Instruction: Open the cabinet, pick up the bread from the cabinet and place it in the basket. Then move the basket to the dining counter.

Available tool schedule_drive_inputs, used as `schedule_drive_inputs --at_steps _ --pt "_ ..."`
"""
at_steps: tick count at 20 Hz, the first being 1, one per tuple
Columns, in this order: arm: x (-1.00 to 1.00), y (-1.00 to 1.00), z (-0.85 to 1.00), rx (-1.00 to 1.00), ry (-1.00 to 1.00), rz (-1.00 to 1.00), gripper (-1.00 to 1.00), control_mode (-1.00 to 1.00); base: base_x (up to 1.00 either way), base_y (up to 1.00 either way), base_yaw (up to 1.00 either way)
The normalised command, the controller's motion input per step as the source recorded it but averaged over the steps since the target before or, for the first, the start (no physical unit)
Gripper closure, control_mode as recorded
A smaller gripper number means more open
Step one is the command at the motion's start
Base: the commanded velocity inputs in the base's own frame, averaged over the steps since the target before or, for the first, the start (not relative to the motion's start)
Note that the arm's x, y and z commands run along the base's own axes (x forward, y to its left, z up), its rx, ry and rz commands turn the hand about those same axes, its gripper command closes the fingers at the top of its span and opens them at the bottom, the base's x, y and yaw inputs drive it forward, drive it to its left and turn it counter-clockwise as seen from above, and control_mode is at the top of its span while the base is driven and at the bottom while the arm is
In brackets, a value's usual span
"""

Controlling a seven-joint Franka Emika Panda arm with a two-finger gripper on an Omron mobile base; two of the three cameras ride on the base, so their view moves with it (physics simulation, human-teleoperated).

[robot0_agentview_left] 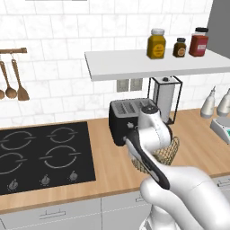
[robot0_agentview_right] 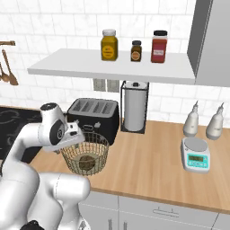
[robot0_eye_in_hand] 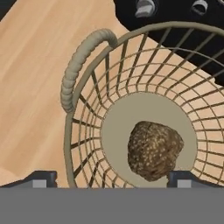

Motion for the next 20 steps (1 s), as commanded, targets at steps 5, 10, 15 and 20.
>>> schedule_drive_inputs --at_steps 5,10,15,20 --pt "0.03 0.0 -0.55 0.0 0.0 0.04 -1.0 -1.0 0.0 0.0 0.0" --pt "0.24 0.0 -0.55 0.0 0.0 0.0 -1.0 -1.0 0.0 0.0 0.0" --pt "0.16 0.0 -0.55 0.0 0.0 0.0 -1.0 -1.0 0.0 0.0 0.0" --pt "-0.24 -0.21 -0.46 0.0 0.0 0.0 -1.0 -1.0 0.0 0.0 0.0"
